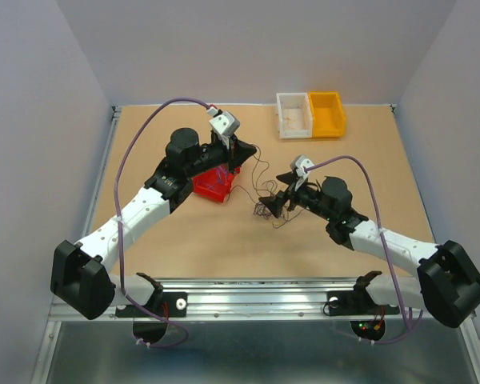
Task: Untangle the cables
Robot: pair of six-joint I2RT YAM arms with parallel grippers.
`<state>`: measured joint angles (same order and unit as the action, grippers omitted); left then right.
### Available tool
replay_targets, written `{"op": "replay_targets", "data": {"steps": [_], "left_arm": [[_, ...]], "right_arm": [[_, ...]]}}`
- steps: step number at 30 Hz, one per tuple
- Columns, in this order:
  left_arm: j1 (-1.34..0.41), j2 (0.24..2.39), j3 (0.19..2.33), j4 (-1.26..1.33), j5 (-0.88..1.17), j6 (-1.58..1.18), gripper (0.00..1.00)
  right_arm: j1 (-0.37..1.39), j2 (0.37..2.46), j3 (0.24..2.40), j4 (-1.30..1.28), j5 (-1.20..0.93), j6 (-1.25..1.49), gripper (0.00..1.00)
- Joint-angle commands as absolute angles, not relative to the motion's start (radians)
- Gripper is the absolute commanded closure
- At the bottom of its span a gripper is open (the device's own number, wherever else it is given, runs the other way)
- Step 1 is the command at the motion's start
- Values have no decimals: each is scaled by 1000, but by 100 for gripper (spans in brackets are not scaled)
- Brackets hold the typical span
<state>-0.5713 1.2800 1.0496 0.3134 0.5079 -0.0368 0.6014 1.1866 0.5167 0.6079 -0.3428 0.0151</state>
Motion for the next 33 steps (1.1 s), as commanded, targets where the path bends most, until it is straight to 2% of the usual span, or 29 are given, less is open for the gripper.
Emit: {"op": "replay_targets", "data": {"steps": [1, 22, 24, 25, 26, 27, 31, 33], "left_arm": [[-568, 1230, 1077, 374, 518, -31, 100], [-566, 1238, 1086, 365, 615, -66, 100], [-565, 1236, 1088, 365, 615, -67, 100], [-563, 1238, 1088, 365, 617, -71, 100], [-558, 1239, 1091, 365, 620, -77, 100], [-552, 1242, 1091, 367, 623, -84, 100], [-491, 1265, 1091, 390, 644, -135, 100], [-443, 1282, 1089, 414, 660, -173, 100]], "right_arm": [[620, 1215, 613, 617, -261, -17, 0], [621, 1600, 798, 896, -112, 172, 2], [621, 1626, 802, 908, -141, 172, 20], [623, 1632, 804, 917, -158, 169, 43], [621, 1631, 793, 922, -193, 167, 54], [621, 1628, 787, 930, -210, 166, 73], [621, 1589, 753, 951, -302, 141, 100], [621, 1553, 720, 953, -386, 111, 100]]}}
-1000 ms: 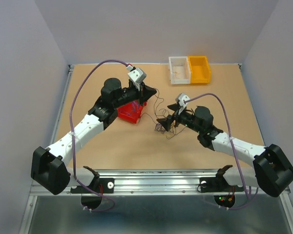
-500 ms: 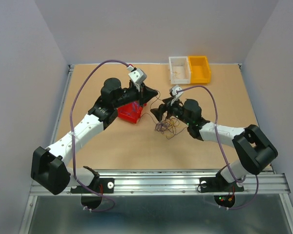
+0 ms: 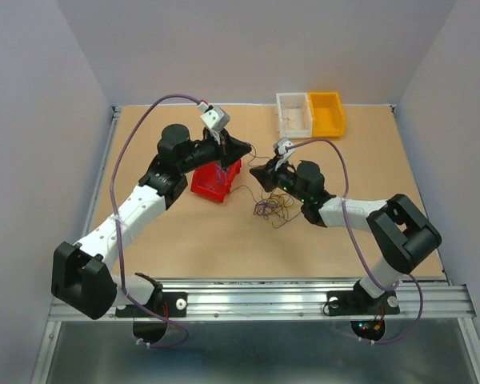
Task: Untangle the cables
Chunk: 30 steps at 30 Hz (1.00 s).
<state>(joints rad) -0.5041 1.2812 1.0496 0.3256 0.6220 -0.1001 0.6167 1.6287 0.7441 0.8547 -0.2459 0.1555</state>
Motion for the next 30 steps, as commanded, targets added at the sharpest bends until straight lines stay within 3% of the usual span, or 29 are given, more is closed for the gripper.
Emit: {"op": "replay_targets", "data": {"steps": [1, 8, 16, 21, 30], "left_arm": [[-431, 1292, 1088, 422, 661, -187, 100], [-341, 1373, 1080, 495, 578, -232, 100], [-270, 1557, 1150, 497, 630, -227, 100], [-310, 1732, 1294, 353, 792, -201, 100], [-416, 1750, 1293, 282, 647, -90, 100]], "right_arm": [[623, 1537, 694, 951, -420, 98, 99], [621, 1309, 569, 911, -668, 72, 100], [621, 962, 466, 876, -770, 141, 99], [623, 847, 462, 894, -591, 173, 100], [621, 900, 509, 1167, -153, 293, 99]]}}
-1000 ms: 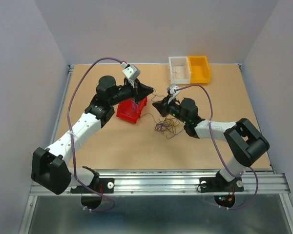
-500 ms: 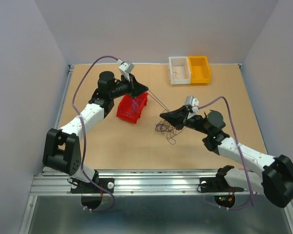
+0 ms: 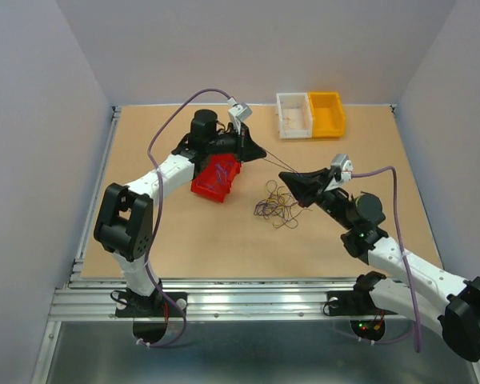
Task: Untangle the cables
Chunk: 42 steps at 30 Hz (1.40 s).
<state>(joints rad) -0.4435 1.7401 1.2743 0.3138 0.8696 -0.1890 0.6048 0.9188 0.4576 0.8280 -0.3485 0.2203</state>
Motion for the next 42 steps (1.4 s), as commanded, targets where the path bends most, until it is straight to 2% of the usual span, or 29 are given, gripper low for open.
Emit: {"op": "replay_targets", "data": {"steps": [1, 2, 13, 15, 21, 26, 29, 33, 36, 42], "left_arm": [[-414, 1755, 1293, 281, 649, -89, 100], [-416, 1759, 1293, 278, 655, -92, 100], [-525, 1769, 1313, 215, 649, -40, 100], [-535, 1750, 1305, 213, 644, -37, 100], [-535, 1649, 1261, 233, 657, -40, 100], [-532, 1563, 1238, 235, 626, -29, 100], [-526, 1522, 1220, 250, 604, -32, 100], [-494, 1493, 1206, 275, 603, -46, 100], [-477, 1477, 1200, 284, 601, -49, 100], [-459, 1492, 1198, 298, 578, -43, 100]], "right_arm": [[621, 911, 524, 1189, -105, 296, 99], [621, 943, 543, 1192, -25, 298, 99], [621, 1285, 805, 1347, 314, 285, 100], [621, 1342, 889, 1338, 356, 206, 99], [623, 1569, 1150, 930, 554, 2, 99], [617, 1663, 1160, 700, 650, -46, 99], [597, 1658, 1070, 624, 569, 26, 99], [583, 1661, 996, 586, 242, 39, 99], [581, 1666, 1003, 460, 7, 9, 99], [583, 1537, 847, 577, -366, -12, 99]]}}
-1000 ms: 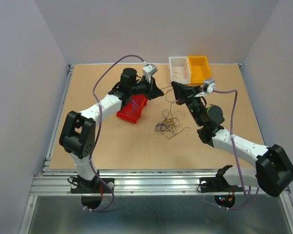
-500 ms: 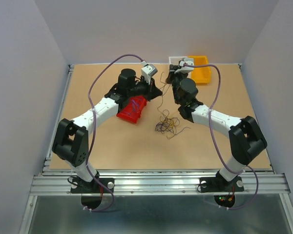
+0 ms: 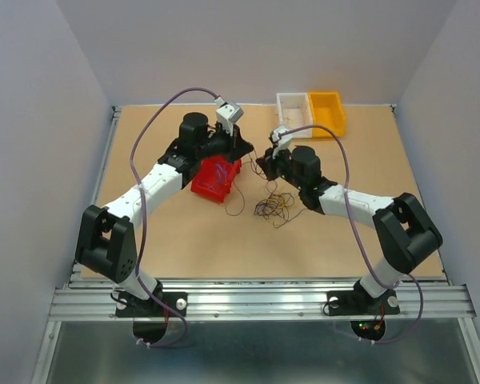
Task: Untangle the cables
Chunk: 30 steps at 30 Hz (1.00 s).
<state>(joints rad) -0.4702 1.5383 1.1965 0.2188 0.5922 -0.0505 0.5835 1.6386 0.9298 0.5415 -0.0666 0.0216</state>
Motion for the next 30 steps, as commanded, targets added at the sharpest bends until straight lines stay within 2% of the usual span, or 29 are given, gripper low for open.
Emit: {"op": "replay_targets", "data": {"steps": [1, 4, 6, 12, 14, 16, 17, 18, 21, 25, 30], "left_arm": [[-456, 1502, 1206, 295, 575, -43, 100], [-454, 1538, 1224, 284, 586, -40, 100], [-453, 1564, 1233, 276, 613, -40, 100], [-451, 1620, 1264, 259, 637, -32, 100], [-449, 1623, 1267, 259, 632, -28, 99], [-445, 1615, 1253, 271, 612, -29, 91], [-436, 1600, 1246, 281, 601, -35, 86], [-430, 1591, 1233, 310, 589, -41, 75], [-400, 1551, 1186, 369, 574, -69, 58], [-396, 1531, 1155, 393, 554, -71, 53], [-394, 1539, 1158, 391, 528, -71, 44]], "right_arm": [[581, 1517, 812, 609, -467, -9, 99], [581, 1456, 793, 620, -639, -3, 99], [583, 1434, 792, 633, -673, 56, 100], [578, 1420, 810, 686, -621, 159, 99], [577, 1416, 827, 675, -482, 181, 99], [575, 1401, 865, 629, -355, 181, 99], [574, 1390, 883, 558, -207, 183, 99], [574, 1387, 932, 522, -142, 178, 99], [557, 1393, 1011, 410, 124, 193, 100], [471, 1449, 1194, 296, 276, 241, 99], [370, 1561, 1365, 238, 307, 299, 100]]}}
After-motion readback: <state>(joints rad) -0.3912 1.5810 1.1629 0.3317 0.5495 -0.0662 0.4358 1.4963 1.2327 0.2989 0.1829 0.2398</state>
